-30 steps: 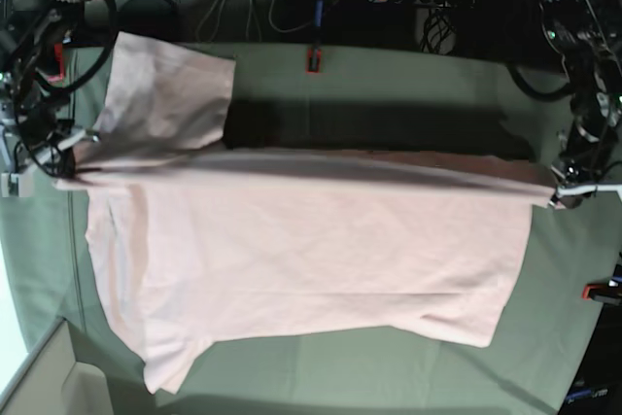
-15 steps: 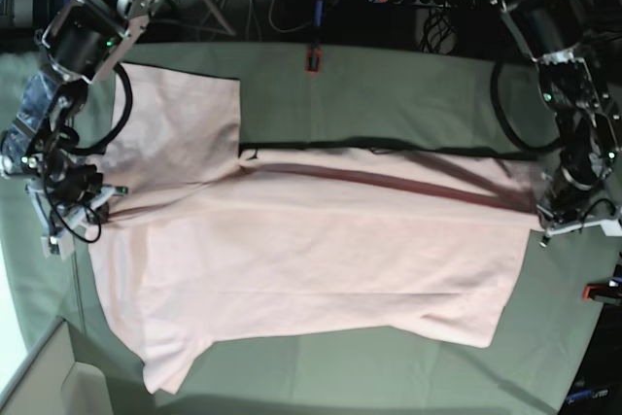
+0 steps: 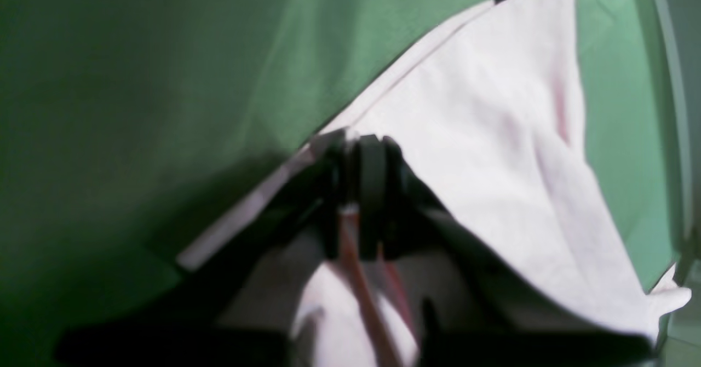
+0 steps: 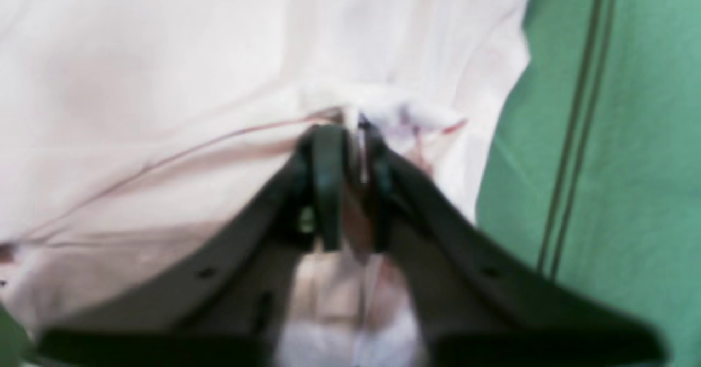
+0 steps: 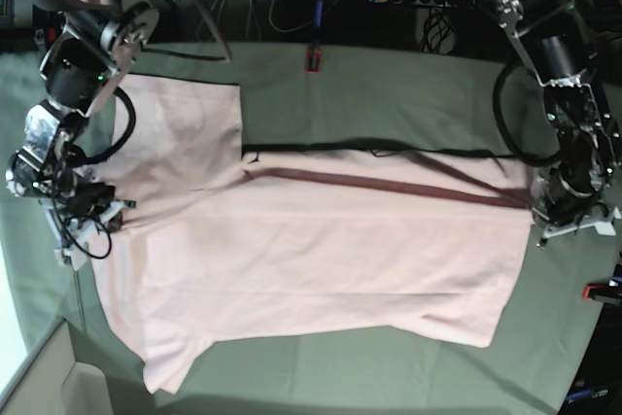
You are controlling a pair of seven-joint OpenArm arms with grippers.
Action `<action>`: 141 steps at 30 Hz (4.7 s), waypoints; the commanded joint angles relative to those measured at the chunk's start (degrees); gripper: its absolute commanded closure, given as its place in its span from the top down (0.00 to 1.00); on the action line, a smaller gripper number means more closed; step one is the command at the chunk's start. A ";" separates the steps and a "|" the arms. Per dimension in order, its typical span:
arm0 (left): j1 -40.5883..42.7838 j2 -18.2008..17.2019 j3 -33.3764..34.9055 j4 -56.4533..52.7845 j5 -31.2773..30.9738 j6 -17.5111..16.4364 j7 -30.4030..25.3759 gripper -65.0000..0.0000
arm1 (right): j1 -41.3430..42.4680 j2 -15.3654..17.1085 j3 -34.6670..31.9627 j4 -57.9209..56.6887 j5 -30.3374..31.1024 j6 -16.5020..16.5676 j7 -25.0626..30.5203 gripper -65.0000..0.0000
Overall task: Layout the t-shirt on the table in an organized manner, then fold the t-shirt properly
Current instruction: 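Lower both grippers onto the shirt edge and regrasp it, then lift the shirt edge with both grippers and flip it over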
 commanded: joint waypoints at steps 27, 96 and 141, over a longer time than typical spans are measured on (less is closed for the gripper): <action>13.00 -0.84 3.11 8.30 -0.64 -0.83 -1.86 0.74 | -10.27 1.41 6.18 12.55 1.34 -0.01 1.28 0.50; 11.77 -3.57 13.84 1.53 -0.55 -0.74 -12.76 0.00 | -13.88 -0.61 6.09 10.18 1.52 -0.01 1.37 0.40; 28.64 -6.11 3.90 32.65 -0.64 -0.65 -5.02 0.00 | -15.46 2.29 -1.73 34.71 1.25 -0.01 -10.14 0.00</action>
